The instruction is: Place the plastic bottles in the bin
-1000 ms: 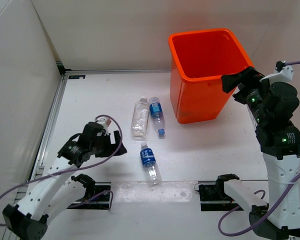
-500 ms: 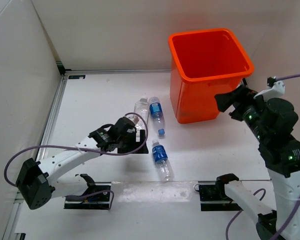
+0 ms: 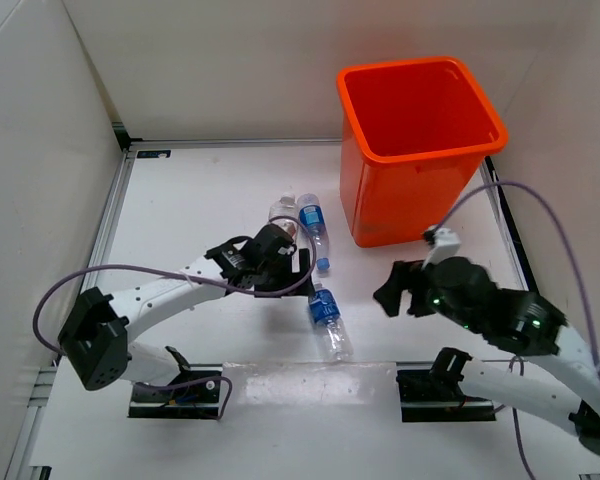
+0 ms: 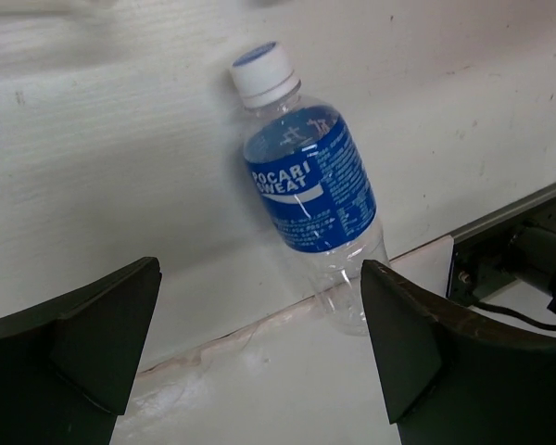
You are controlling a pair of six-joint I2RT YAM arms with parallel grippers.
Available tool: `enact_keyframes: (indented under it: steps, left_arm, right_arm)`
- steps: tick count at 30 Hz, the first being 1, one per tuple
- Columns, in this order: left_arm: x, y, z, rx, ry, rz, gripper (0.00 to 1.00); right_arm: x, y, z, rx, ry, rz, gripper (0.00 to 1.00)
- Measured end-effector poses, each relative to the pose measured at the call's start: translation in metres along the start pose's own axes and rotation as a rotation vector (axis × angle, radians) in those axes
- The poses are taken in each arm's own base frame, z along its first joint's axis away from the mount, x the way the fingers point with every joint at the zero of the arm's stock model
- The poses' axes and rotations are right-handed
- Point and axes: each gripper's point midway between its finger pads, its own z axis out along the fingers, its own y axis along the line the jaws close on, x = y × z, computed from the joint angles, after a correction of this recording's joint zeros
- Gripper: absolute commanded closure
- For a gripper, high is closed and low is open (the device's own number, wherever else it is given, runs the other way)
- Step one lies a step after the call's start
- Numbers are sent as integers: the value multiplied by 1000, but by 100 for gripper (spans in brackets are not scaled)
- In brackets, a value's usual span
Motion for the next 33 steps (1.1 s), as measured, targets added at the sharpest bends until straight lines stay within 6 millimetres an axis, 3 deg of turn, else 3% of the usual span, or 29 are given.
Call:
enact_keyframes:
  steps: [4,8,11,16,20,26,33]
  left_arm:
    - [-13,4,-11,-59,-38,-2,1]
    - [-27,28,-45,-129,-119,-36,1]
    - [-46,60,-86,-183,-223,-113,1]
    - [-69,104,-162,-266,-428,-202,1]
    - [-60,129,-197,-358,-480,-197,1]
    - [-40,163,-221,-519,-492,-194,1]
    - [-17,183,-240,-588,-552,-199,1]
  right_arm:
    - [49,11,29,-6,175,-107,10]
    - [60,24,65,-28,291,-88,10]
    - [71,26,99,-42,375,-52,10]
    - [100,48,123,-128,487,-88,10]
    - [126,72,143,-164,597,-161,10]
    - [156,107,178,-180,726,-258,10]
    - [187,110,193,-143,831,-319,10]
